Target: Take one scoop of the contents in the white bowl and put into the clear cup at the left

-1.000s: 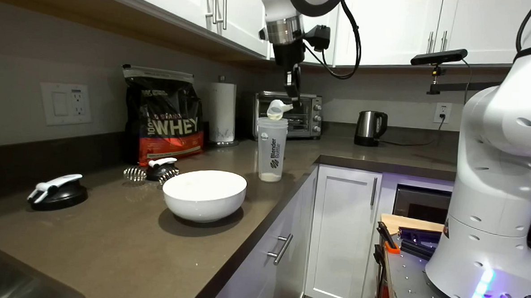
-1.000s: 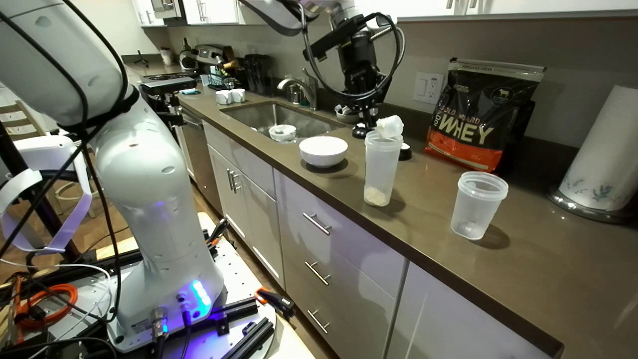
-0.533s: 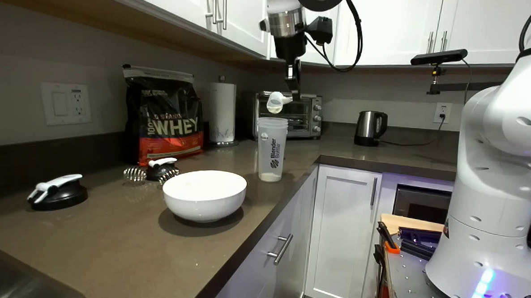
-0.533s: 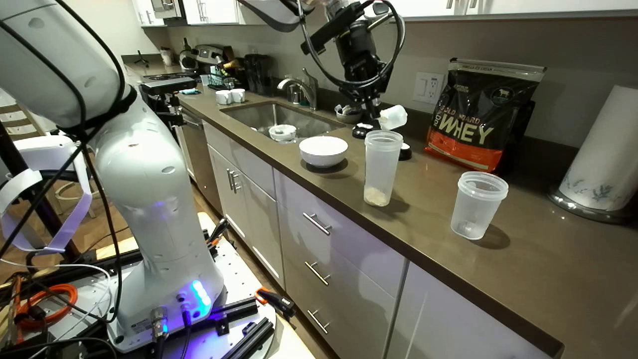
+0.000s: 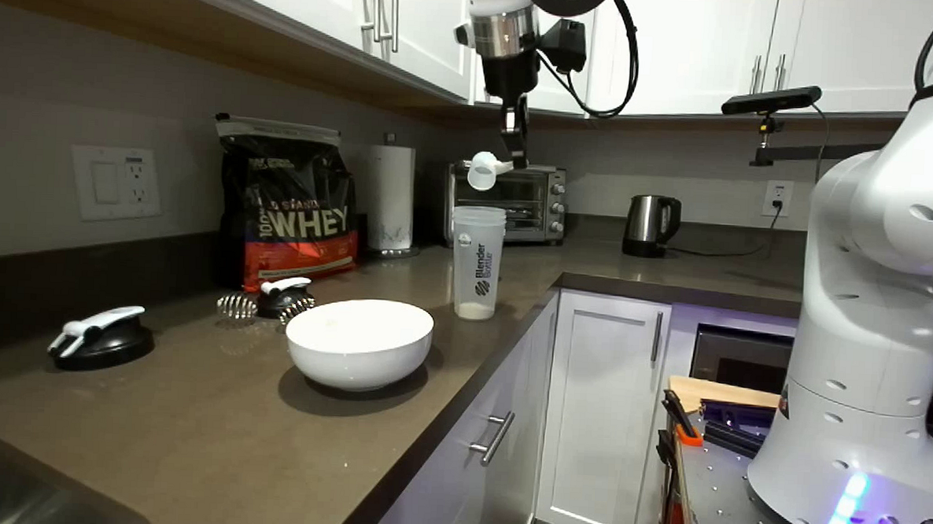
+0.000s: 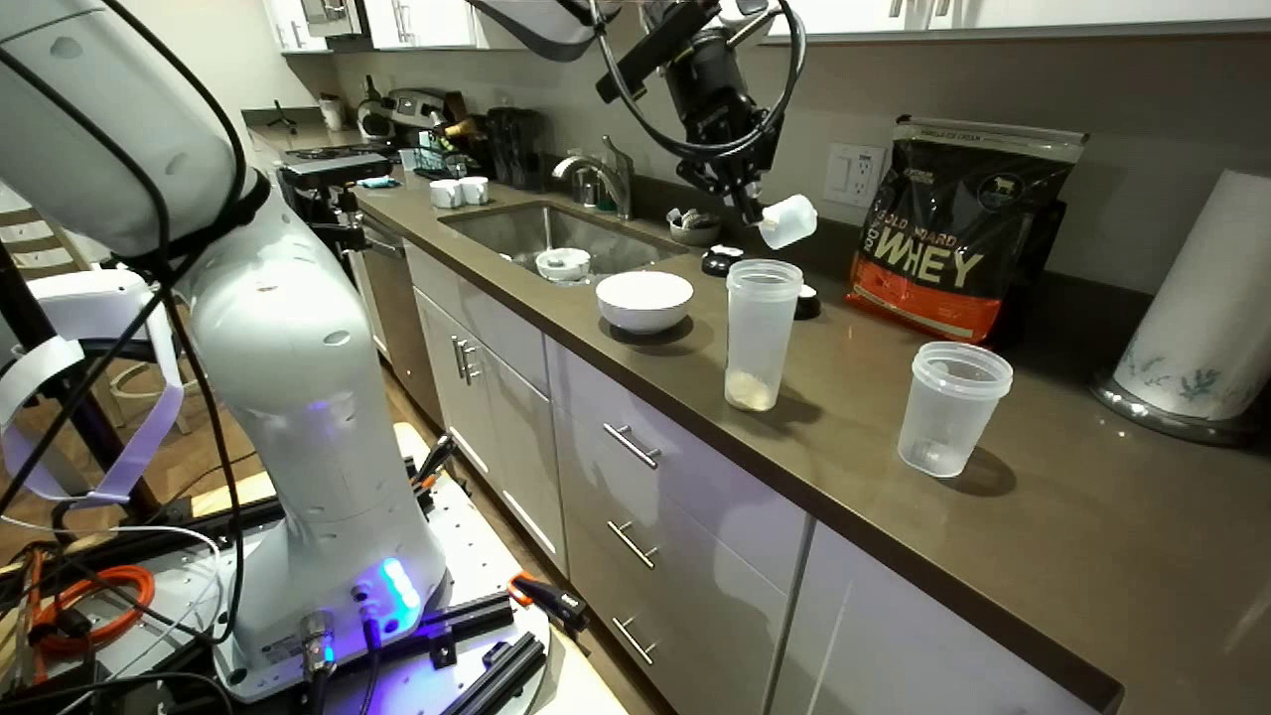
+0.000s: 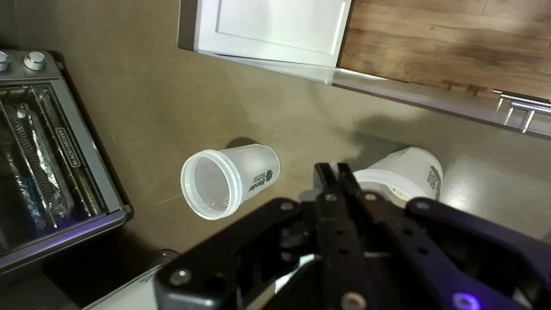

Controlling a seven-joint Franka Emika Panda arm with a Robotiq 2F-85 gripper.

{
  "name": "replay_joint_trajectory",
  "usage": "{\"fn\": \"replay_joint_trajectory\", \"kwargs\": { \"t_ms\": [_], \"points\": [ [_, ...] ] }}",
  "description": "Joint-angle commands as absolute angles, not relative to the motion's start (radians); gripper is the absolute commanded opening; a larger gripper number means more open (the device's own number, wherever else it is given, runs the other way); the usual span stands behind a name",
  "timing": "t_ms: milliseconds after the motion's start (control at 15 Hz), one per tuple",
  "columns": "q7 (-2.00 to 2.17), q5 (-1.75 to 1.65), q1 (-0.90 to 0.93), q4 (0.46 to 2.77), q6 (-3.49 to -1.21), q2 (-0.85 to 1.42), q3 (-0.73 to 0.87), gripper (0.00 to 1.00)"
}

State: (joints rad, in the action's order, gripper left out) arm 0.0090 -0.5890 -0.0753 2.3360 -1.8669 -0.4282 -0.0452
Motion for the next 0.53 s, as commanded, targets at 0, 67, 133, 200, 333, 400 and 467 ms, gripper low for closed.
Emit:
{"fn": "replay_joint_trajectory", "kwargs": {
  "t_ms": [0, 67, 133, 200, 333, 400, 467],
  "points": [
    [0.032, -0.598, -0.059, 2.352, -1.864, -0.440, -0.039, 0.01],
    [0.028, -0.584, -0.057, 2.350, -1.863, -0.438, -0.034, 0.01],
    [0.022, -0.573, -0.056, 2.349, -1.862, -0.437, -0.030, 0.01],
    [0.022, -0.569, -0.056, 2.348, -1.863, -0.437, -0.029, 0.01],
    [0.019, -0.562, -0.054, 2.353, -1.861, -0.444, -0.026, 0.01],
    [0.017, -0.558, -0.053, 2.353, -1.860, -0.444, -0.025, 0.01],
    [0.013, -0.549, -0.051, 2.353, -1.859, -0.442, -0.022, 0.01]
  ]
}}
